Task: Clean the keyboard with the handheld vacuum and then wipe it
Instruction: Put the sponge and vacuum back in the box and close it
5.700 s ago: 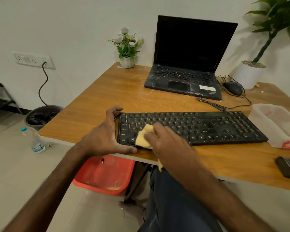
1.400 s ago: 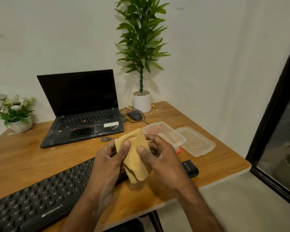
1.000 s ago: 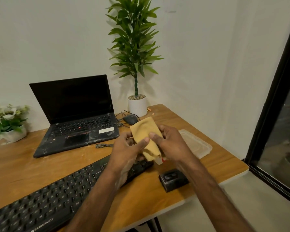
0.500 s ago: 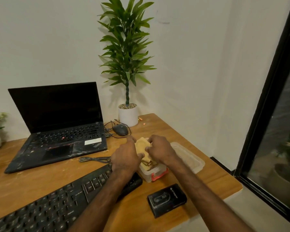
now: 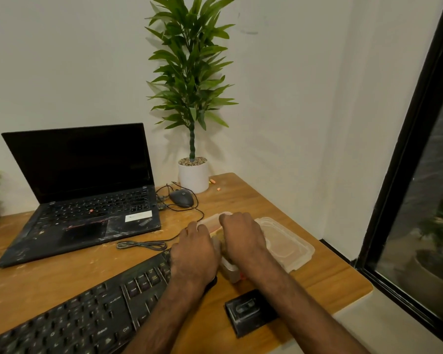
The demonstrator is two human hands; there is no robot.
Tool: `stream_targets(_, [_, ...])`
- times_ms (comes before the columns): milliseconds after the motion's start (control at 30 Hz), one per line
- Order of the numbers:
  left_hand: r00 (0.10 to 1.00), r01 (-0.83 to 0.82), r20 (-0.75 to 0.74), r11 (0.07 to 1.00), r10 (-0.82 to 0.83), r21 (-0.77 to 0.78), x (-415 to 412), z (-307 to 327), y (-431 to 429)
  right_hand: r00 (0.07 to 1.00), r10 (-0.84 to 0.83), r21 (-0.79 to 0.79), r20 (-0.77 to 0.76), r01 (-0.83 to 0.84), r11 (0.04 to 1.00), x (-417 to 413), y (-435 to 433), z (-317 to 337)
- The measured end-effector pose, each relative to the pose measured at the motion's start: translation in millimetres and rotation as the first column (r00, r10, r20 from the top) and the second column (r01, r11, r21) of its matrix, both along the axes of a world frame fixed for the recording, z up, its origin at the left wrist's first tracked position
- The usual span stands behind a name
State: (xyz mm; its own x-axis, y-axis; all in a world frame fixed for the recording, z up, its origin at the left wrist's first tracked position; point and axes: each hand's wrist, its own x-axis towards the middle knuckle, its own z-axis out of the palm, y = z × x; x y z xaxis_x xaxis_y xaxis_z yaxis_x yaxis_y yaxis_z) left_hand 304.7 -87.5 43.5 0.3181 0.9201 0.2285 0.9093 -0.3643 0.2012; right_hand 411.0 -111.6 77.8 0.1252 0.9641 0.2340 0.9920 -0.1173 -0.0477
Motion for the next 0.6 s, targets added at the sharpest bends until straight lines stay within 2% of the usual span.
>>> stream_targets(267, [0.999,0.049,0.018,0.998,-0.048,-0.04,-13.2,-2.7,-0.5,1.0,0.013,-0.108,-0.001,-0.013,0.994,5.4,-2.4,4.6])
stream_targets(467, [0.996,0.028,-0.089,1.0,-0.028,-0.007,-9.8,0.4,-15.6,0.999,0.044,-0.171,0.02,-0.04,0.984,6.8,-14.2,5.2])
stream_targets(533, [0.995,0.037,-0.089,0.999,-0.036,0.011,-11.4,2.7,-20.4,0.997,0.055,-0.089,-0.044,-0.059,0.994,10.3,-23.0,2.5])
stream_targets(600, [0.996,0.075,-0.052,0.996,-0.072,0.049,-14.2,6.1,-28.8,0.984,0.078,0.102,-0.163,-0.062,0.993,17.1,-38.1,-0.3])
